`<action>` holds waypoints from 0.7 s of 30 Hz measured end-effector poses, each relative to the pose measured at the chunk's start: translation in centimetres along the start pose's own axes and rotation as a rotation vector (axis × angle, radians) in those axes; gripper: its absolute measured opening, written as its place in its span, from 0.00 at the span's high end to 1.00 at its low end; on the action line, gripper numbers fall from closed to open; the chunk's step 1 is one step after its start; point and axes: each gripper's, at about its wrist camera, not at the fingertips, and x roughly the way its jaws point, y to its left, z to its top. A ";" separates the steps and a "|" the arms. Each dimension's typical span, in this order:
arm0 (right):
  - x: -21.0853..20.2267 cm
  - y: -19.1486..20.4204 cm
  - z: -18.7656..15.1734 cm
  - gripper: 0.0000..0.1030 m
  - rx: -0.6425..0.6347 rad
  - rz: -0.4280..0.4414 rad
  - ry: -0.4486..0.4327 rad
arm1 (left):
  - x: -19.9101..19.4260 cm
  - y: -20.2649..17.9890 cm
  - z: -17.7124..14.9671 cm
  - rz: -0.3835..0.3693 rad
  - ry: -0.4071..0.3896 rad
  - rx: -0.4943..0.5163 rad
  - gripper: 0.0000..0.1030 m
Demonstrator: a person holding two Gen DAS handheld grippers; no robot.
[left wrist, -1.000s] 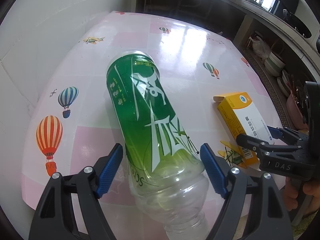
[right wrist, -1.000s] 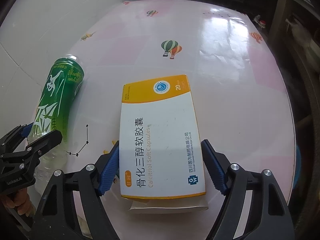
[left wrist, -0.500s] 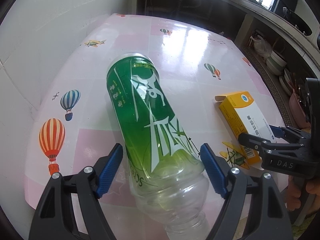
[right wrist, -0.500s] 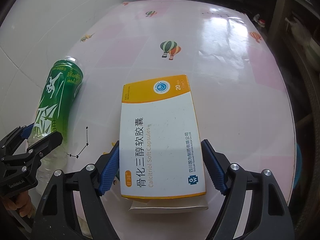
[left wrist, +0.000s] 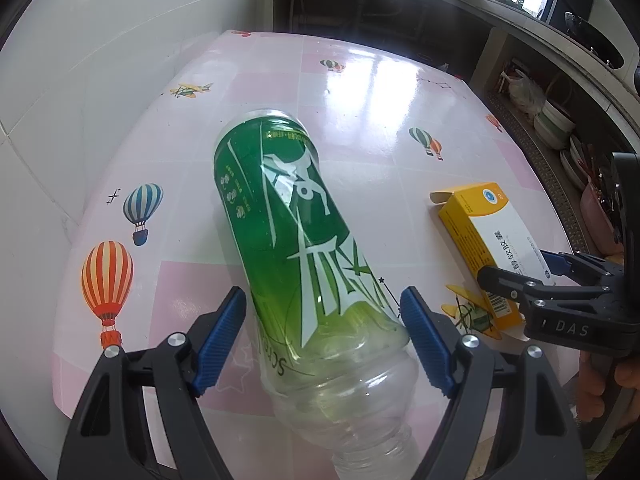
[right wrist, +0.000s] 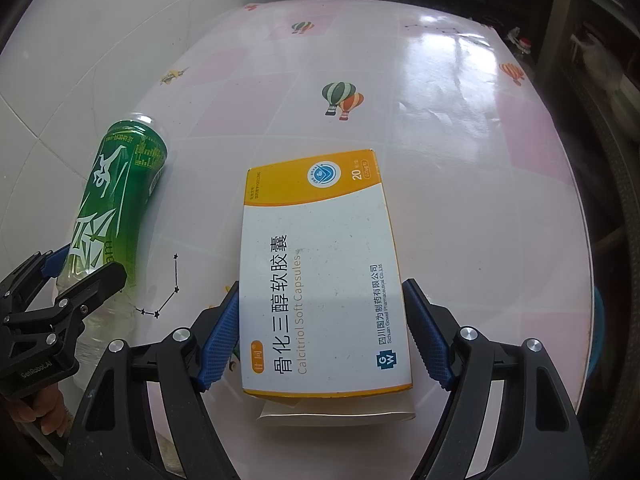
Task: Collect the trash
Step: 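Hold the bottle in the left gripper and the medicine box in the right gripper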
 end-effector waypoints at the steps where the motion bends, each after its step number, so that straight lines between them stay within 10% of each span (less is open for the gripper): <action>1: 0.0 0.0 0.0 0.29 0.001 0.001 0.000 | 0.0 0.0 0.0 0.000 0.001 0.000 0.25; 21: -1.0 -0.2 0.0 0.35 0.028 0.030 -0.043 | -0.5 0.8 -0.4 0.014 -0.044 -0.031 0.29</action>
